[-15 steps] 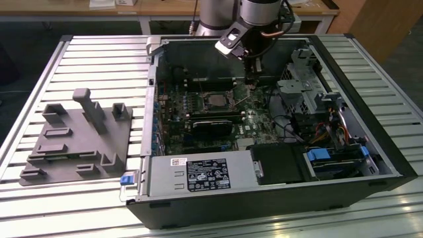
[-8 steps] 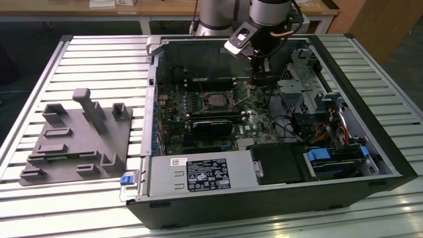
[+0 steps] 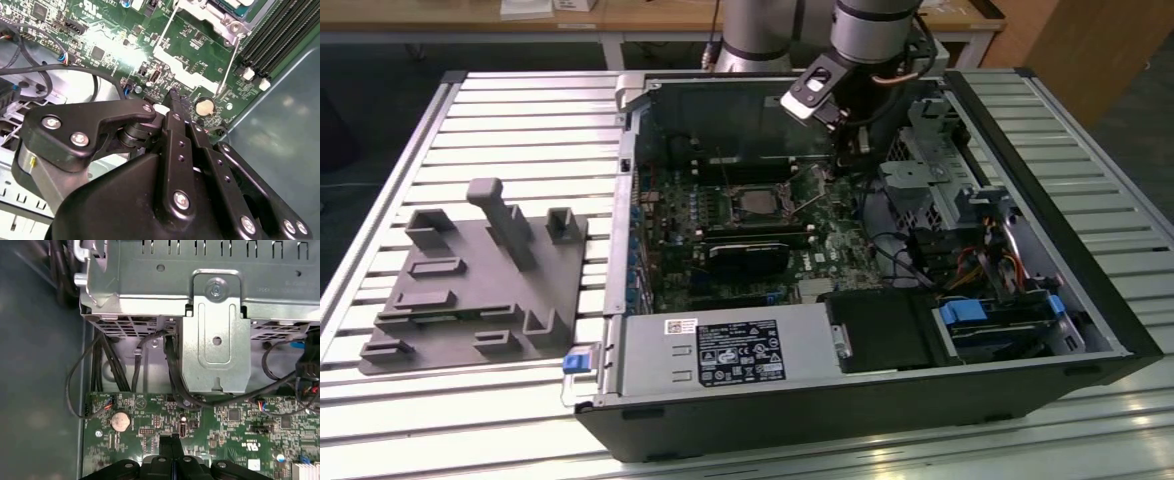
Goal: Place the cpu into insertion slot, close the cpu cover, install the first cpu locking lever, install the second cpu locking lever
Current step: 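Close the cpu cover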
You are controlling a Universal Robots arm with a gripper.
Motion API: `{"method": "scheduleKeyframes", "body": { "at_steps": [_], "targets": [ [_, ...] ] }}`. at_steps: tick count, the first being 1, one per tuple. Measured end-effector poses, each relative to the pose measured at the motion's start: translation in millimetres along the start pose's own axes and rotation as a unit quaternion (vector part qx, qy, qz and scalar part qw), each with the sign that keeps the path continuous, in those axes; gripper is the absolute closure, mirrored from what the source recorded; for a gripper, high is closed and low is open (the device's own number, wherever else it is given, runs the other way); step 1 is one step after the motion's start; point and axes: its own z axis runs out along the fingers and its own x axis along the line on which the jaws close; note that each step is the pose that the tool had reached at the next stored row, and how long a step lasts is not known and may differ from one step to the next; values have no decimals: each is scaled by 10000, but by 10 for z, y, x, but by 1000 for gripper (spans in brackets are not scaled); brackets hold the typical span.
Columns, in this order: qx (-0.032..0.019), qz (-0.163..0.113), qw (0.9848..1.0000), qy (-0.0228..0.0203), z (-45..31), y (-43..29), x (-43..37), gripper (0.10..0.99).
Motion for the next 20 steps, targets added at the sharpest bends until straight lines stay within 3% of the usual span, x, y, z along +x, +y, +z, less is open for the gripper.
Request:
{"method": "scheduleKeyframes", "body": {
  "at_steps": [5,11,13,15,20],
  "targets": [
    [14,1,10000,0,62,9,0,980],
    [14,0,10000,0,64,9,0,980],
    [36,-1,10000,0,65,10,0,980],
    [98,0,10000,1,66,10,0,980],
    [322,-2,9995,1,69,16,1,980]
  ]
}}
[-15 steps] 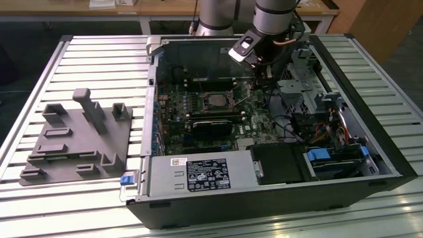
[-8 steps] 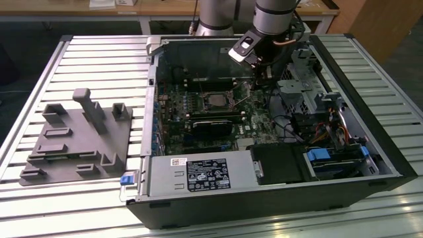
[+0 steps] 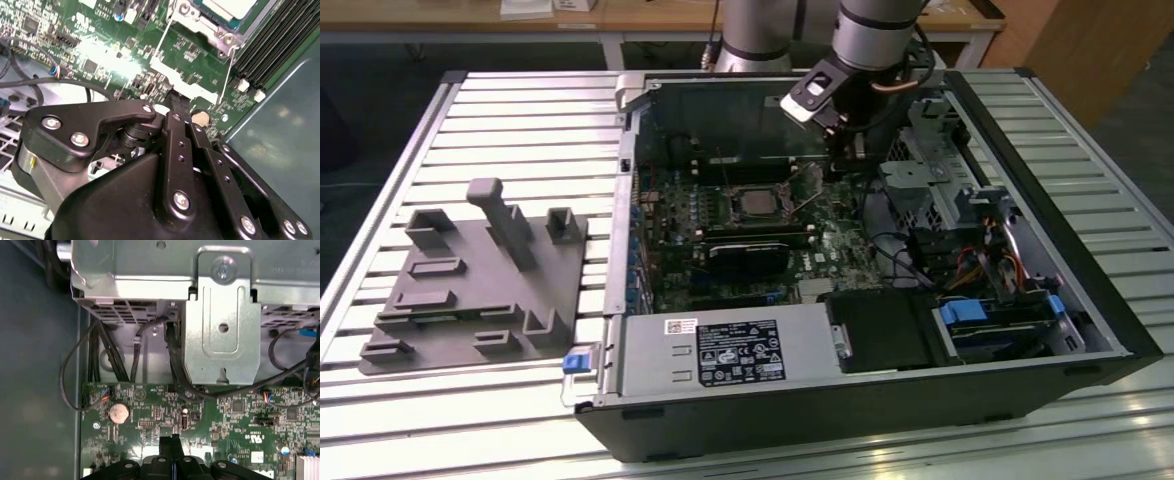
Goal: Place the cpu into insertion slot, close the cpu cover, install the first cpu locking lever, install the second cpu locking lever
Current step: 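Close the cpu cover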
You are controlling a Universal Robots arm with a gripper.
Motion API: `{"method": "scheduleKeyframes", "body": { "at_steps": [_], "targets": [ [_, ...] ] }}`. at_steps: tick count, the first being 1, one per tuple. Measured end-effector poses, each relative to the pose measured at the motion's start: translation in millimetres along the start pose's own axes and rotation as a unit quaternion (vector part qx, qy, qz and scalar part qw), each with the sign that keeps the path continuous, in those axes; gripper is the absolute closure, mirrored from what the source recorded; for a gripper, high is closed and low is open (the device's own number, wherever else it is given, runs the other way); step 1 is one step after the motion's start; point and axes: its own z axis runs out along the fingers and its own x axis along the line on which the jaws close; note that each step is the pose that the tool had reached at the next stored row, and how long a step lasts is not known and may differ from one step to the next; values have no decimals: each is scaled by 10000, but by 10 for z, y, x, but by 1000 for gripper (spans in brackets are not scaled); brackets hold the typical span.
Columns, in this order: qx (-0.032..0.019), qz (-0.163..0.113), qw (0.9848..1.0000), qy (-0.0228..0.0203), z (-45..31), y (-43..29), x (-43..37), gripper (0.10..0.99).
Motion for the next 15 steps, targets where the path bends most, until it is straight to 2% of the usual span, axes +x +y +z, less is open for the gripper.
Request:
{"method": "scheduleKeyframes", "body": {
  "at_steps": [2,3,10,15],
  "targets": [
    [36,0,10000,-1,-1,1,0,980],
    [39,0,10000,-1,-1,1,0,980],
    [42,0,10000,0,0,-1,0,980],
    [33,0,10000,-1,0,-54,0,980]
  ]
}}
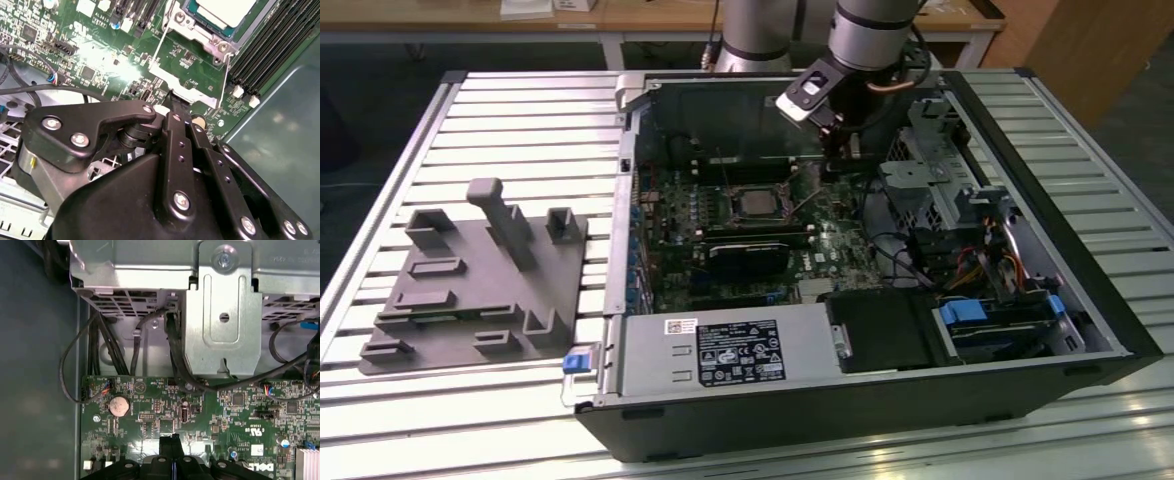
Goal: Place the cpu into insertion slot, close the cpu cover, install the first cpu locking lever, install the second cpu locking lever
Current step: 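Close the cpu cover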
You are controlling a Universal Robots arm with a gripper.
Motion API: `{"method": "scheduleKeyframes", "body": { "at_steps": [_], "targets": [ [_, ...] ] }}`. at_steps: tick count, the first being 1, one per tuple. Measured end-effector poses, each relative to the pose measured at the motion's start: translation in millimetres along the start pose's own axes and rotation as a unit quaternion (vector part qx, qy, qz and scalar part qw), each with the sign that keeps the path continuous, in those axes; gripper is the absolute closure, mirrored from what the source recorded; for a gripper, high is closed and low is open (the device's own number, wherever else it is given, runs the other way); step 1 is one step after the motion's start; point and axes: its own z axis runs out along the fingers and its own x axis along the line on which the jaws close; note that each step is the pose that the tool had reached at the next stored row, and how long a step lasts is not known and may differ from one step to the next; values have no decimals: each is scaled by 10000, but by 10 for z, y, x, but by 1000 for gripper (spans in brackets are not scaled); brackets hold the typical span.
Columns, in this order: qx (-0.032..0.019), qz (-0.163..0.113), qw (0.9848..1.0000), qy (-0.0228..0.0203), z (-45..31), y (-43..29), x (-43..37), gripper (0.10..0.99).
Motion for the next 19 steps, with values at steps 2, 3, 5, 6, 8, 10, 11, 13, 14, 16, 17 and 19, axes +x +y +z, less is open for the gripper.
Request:
{"method": "scheduleKeyframes", "body": {
  "at_steps": [2,3,5,6,8,10,11,13,14,16,17,19],
  "targets": [
    [-18,1,10000,1,1,-32,0,980],
    [-31,0,10000,0,1,-53,0,980],
    [-61,1,10000,1,1,-98,0,980],
    [-76,1,10000,2,1,-122,0,980],
    [-116,1,9999,11,2,-187,0,980],
    [-149,1,9999,22,3,-245,1,980],
    [-166,1,9999,29,3,-275,1,980],
    [-221,1,9997,49,5,-371,1,980],
    [-237,1,9997,53,5,-400,1,980],
    [-269,2,9996,62,5,-457,1,980],
    [-285,2,9996,66,6,-486,1,980],
    [-319,2,9995,71,7,-546,1,980]
  ]
}}
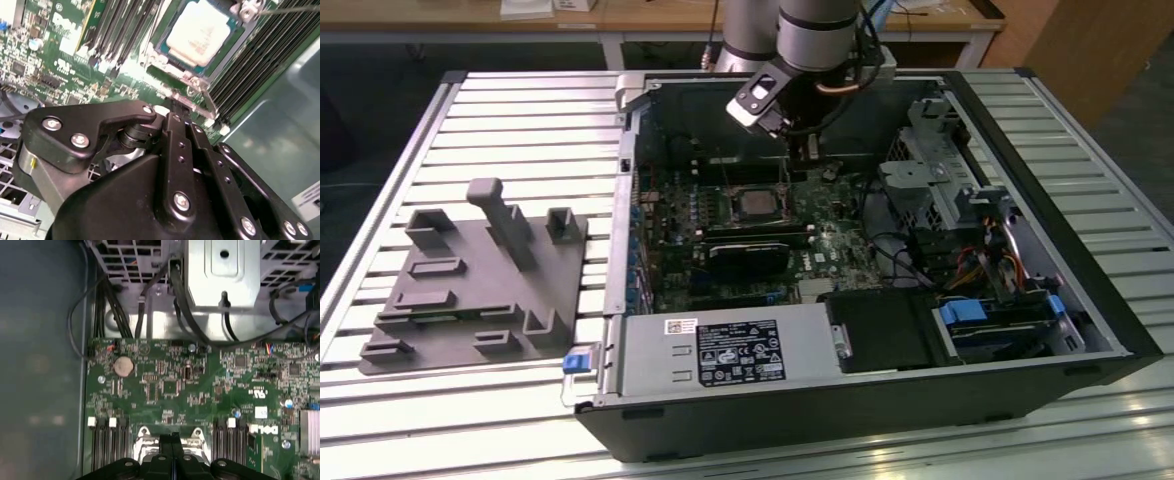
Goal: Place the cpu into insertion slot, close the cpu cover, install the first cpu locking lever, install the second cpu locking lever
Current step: 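Close the cpu cover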
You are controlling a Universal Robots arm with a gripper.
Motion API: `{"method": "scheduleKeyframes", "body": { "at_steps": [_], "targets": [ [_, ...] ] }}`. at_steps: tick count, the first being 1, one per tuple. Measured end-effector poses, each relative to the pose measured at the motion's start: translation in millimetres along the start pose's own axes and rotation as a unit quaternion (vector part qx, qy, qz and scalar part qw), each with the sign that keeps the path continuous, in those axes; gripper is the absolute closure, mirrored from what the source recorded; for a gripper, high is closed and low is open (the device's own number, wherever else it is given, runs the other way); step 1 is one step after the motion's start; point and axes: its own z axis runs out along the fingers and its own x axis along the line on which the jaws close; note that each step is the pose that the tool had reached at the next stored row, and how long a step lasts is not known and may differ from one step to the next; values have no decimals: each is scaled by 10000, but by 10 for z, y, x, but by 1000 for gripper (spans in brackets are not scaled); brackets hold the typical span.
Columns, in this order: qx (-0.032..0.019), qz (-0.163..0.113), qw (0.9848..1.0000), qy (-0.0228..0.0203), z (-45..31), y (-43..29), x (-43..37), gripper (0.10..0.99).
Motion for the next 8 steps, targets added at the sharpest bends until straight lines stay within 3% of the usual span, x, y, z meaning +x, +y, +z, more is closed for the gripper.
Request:
{"method": "scheduleKeyframes", "body": {
  "at_steps": [8],
  "targets": [
    [-50,-1,10000,1,-4,-122,0,980]
  ]
}}
